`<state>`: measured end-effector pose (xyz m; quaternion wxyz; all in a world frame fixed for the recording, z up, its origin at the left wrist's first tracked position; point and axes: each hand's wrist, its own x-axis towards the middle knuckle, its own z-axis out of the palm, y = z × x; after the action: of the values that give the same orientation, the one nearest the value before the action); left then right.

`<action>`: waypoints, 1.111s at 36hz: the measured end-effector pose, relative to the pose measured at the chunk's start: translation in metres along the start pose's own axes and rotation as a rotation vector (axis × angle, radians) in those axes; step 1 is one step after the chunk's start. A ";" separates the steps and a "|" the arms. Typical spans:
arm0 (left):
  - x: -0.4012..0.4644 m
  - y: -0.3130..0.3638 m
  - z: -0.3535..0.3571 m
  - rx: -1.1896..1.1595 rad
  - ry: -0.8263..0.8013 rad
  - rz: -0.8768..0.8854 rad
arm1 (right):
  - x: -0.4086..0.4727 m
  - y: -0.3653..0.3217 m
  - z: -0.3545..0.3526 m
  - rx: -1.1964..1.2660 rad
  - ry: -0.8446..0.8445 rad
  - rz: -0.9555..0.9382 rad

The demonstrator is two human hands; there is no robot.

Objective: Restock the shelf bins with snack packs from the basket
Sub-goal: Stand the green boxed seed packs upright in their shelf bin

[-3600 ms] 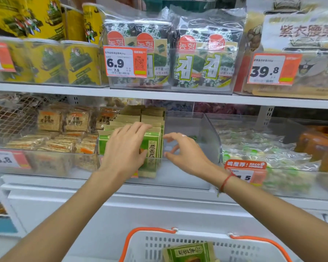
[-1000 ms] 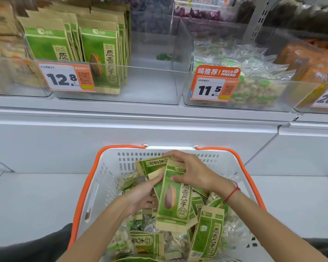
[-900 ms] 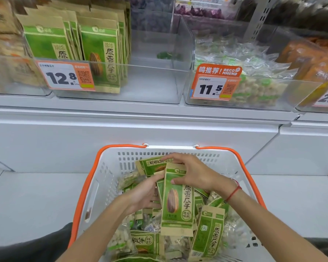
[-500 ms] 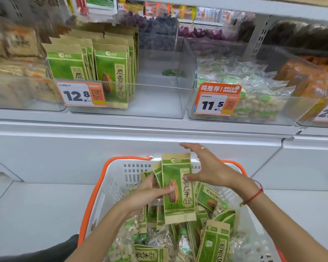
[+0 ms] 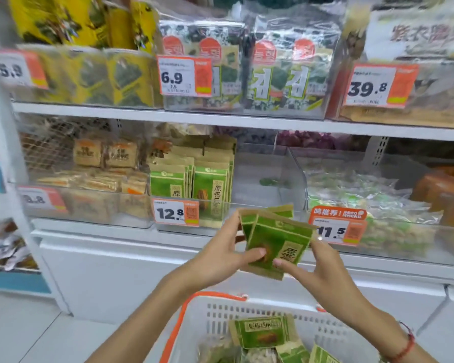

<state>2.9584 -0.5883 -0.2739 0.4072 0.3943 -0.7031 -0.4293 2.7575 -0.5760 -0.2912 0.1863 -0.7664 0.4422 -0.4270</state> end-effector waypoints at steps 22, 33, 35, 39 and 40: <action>0.066 0.019 -0.132 0.838 0.335 0.047 | 0.162 -0.037 0.059 -0.085 -0.101 0.024; 0.061 -0.005 -0.126 1.235 0.374 0.213 | 0.159 -0.028 0.078 -0.304 -0.151 0.165; 0.060 -0.007 -0.123 1.278 0.373 0.244 | 0.158 -0.027 0.075 -0.274 -0.126 0.195; 0.062 -0.013 -0.113 1.316 0.360 0.266 | 0.157 -0.026 0.071 -0.279 -0.149 0.245; 0.063 -0.014 -0.110 1.307 0.364 0.268 | 0.158 -0.025 0.072 -0.296 -0.157 0.255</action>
<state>3.0390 -0.6805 -0.2391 0.2470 0.5342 -0.7808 0.2097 2.8681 -0.7010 -0.2377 0.1583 -0.7541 0.5777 -0.2694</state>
